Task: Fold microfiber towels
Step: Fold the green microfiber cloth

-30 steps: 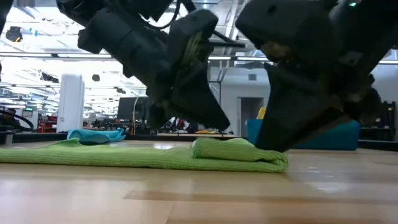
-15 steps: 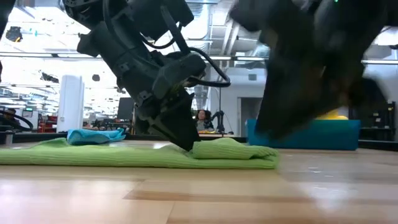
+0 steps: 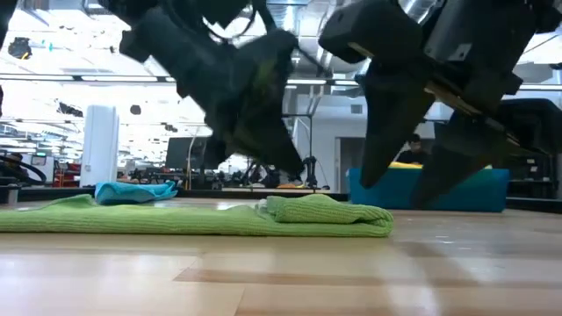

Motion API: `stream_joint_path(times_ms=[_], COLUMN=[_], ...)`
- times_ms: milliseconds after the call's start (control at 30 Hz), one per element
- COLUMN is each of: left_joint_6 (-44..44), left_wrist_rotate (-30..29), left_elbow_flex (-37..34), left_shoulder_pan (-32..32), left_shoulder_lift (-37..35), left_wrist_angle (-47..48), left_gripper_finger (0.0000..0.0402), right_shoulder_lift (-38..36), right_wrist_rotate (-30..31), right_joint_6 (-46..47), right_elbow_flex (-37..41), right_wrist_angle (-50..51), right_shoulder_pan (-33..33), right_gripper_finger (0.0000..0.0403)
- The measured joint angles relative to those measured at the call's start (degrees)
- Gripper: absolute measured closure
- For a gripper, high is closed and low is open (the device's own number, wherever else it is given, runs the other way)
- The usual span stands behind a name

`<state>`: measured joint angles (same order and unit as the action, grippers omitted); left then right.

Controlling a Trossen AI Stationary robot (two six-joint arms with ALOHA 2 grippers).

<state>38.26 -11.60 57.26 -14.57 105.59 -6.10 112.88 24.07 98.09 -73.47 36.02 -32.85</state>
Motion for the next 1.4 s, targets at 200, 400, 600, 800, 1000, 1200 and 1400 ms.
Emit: stream_joint_path(times_ms=[200,400,600,800,1000,1200,1400], left_joint_6=[0.7,2.3,1.4,-2.6,-2.4,-1.1,-0.8], left_wrist_rotate=[0.6,-5.8,-9.5,-8.7,-6.0,-5.4,-5.5], left_elbow_flex=[0.0,0.4,3.3,4.9,4.9,4.8,4.9], left_shoulder_pan=[-3.9,-10.9,-11.4,-11.0,-11.0,-11.7,-11.6], left_shoulder_lift=[-3.0,1.0,4.1,5.3,6.9,9.3,9.7], left_wrist_angle=[-0.1,-0.2,0.1,0.0,0.1,1.1,2.3], left_gripper_finger=[0.0402,0.0401,0.0401,0.0402,0.0402,0.0401,0.0402], right_shoulder_lift=[0.0,-0.4,-0.4,-0.4,-0.4,-0.4,-0.4], right_wrist_rotate=[-0.2,-0.2,-1.8,-1.7,-1.7,-1.7,-2.9], right_joint_6=[-0.2,2.5,0.8,0.5,0.4,0.4,-0.3], right_elbow_flex=[0.0,0.0,0.0,0.0,0.0,0.0,0.0], right_wrist_angle=[3.8,6.7,5.1,5.4,5.2,3.8,-3.4], right_shoulder_pan=[0.0,-0.9,0.0,0.6,0.7,1.2,0.9], right_gripper_finger=[0.0165,0.0167,0.0168,0.0168,0.0168,0.0168,0.0168])
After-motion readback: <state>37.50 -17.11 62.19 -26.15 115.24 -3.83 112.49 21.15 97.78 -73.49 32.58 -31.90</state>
